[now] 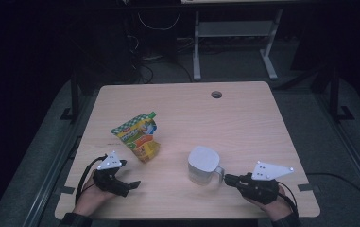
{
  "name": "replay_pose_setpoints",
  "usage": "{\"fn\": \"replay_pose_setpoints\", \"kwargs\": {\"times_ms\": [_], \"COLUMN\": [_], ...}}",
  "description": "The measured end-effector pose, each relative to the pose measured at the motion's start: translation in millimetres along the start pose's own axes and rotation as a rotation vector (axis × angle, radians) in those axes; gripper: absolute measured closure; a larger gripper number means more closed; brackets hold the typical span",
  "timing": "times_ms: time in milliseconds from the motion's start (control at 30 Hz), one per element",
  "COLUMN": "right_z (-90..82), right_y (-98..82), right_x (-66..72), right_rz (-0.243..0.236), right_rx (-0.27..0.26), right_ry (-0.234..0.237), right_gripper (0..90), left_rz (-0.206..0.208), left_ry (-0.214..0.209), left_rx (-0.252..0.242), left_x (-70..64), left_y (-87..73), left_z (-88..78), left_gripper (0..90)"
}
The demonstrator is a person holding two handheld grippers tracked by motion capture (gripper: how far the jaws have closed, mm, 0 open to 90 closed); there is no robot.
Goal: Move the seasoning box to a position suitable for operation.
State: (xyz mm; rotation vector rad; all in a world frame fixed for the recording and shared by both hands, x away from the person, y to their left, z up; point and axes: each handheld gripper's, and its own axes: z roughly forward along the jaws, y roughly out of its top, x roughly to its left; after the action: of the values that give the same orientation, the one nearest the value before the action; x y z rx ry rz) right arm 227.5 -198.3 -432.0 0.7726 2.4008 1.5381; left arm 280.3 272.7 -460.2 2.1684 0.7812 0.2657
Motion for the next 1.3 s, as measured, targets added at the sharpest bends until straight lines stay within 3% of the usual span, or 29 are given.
{"fn": "replay_pose_setpoints", "kwargs": {"times_ms": [100, 233, 500, 1033, 1300], "right_z": [6.0, 14.8, 27.6, 26.6, 24.2], "right_y": [-0.4, -1.1, -3.1, -4.6, -3.8], "right_x": [1.9, 5.5, 1.6, -5.3, -12.0], "right_rz": [-0.013, -0.044, -0.048, -0.026, -0.009], "right_rx": [0.019, 0.052, 0.095, 0.098, 0.087], "right_ry": [0.025, 0.021, 0.031, 0.032, 0.011], "right_gripper": [89.5, 89.4, 89.4, 89.3, 89.3], "left_rz": [0.002, 0.004, 0.01, 0.004, 0.003], "left_ry": [-0.002, -0.003, -0.003, -0.005, -0.006], "left_rx": [0.004, 0.006, 0.006, 0.01, 0.007], "left_x": [-0.2, -0.8, -1.3, -1.1, -0.7], "left_y": [0.2, 0.3, 0.8, 0.5, 0.5], "left_z": [0.5, 1.2, 1.6, 2.1, 2.2], "left_gripper": [0.0, 0.0, 0.0, 0.0, 0.0]}}
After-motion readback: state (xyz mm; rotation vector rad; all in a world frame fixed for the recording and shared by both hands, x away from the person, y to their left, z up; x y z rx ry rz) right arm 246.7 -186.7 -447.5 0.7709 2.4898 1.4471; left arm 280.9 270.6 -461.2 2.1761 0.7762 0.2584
